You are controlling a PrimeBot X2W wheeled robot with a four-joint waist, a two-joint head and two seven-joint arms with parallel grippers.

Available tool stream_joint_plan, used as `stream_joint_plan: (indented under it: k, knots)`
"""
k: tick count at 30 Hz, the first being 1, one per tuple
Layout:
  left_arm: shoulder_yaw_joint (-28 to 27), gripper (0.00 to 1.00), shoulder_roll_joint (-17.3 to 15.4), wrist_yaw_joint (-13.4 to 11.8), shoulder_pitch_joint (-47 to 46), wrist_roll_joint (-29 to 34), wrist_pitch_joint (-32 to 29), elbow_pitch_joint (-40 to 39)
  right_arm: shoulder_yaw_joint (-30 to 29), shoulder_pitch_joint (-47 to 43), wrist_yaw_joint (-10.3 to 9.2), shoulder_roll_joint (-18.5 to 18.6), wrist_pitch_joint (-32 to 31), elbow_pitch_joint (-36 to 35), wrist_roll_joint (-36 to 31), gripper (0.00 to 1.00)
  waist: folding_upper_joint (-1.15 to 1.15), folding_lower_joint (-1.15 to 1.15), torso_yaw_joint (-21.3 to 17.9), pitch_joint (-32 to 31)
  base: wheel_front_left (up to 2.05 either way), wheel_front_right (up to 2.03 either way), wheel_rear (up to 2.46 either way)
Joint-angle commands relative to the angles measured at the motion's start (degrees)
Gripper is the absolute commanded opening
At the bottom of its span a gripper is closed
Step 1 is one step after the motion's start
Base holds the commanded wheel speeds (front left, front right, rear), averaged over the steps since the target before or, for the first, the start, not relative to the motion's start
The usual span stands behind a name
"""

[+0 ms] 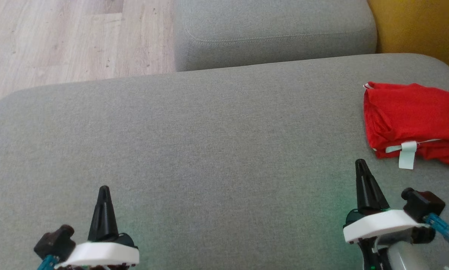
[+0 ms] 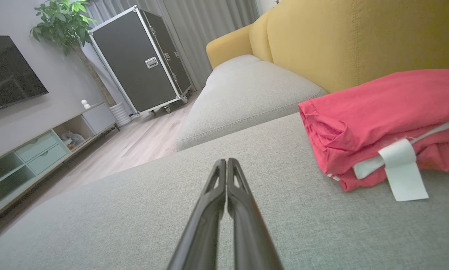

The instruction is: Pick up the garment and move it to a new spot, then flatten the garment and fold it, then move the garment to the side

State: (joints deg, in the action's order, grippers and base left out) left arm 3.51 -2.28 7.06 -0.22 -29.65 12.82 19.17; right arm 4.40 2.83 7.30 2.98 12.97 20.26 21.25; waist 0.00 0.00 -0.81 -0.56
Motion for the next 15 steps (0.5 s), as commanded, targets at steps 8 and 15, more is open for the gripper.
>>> stream_joint_plan:
  k: [8, 15]
  knots:
    - [-1.42, 0.0, -0.12, 0.07, -2.92, -5.24, -1.54, -2.34, -0.95, 2.69, 0.03, 0.34, -1.58, -2.36, 6.23, 0.0, 0.0, 0.0, 0.07, 0.06, 0.0, 0.0, 0.0]
    - [-1.99, 0.0, -0.15, 0.09, -3.11, -9.04, -2.71, -2.53, -1.47, 2.72, 0.04, 0.41, -2.66, -2.63, 10.65, 0.0, 0.0, 0.0, 0.11, 0.1, 0.0, 0.0, 0.0]
